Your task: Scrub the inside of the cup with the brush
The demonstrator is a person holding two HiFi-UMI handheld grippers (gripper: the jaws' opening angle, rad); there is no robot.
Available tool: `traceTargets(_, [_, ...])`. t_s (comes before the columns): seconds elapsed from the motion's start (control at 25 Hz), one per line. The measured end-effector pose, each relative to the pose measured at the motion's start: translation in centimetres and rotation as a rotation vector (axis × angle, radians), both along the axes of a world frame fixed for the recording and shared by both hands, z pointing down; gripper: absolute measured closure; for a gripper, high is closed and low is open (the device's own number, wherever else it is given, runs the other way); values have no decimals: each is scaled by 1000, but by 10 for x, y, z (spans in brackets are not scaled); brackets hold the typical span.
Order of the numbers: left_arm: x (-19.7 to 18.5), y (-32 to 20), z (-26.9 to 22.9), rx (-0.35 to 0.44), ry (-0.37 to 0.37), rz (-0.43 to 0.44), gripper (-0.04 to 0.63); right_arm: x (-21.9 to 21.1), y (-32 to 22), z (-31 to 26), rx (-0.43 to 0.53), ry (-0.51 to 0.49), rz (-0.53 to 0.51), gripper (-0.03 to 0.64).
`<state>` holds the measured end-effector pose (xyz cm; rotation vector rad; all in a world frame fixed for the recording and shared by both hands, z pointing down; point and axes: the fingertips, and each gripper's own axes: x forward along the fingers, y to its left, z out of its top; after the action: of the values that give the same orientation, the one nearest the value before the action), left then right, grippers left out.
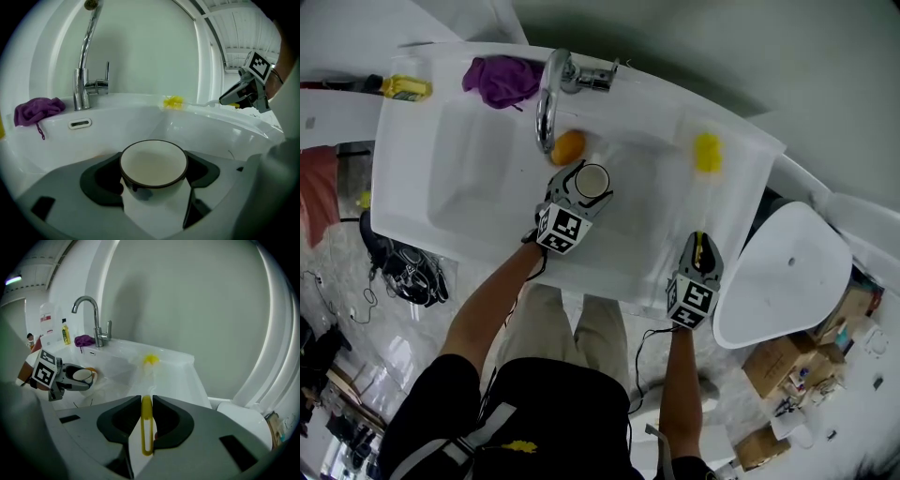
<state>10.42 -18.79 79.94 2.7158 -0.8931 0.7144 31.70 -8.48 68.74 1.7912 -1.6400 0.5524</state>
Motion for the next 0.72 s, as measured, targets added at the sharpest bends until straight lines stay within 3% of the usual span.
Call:
traceTargets(0.32, [-4,8,-36,44,-24,55,189,-28,-12,-80,60,-64,-146,518])
traceTargets(0.72, [-7,4,-101,84,0,55,189,-92,-17,-192,39,-212,-349,537])
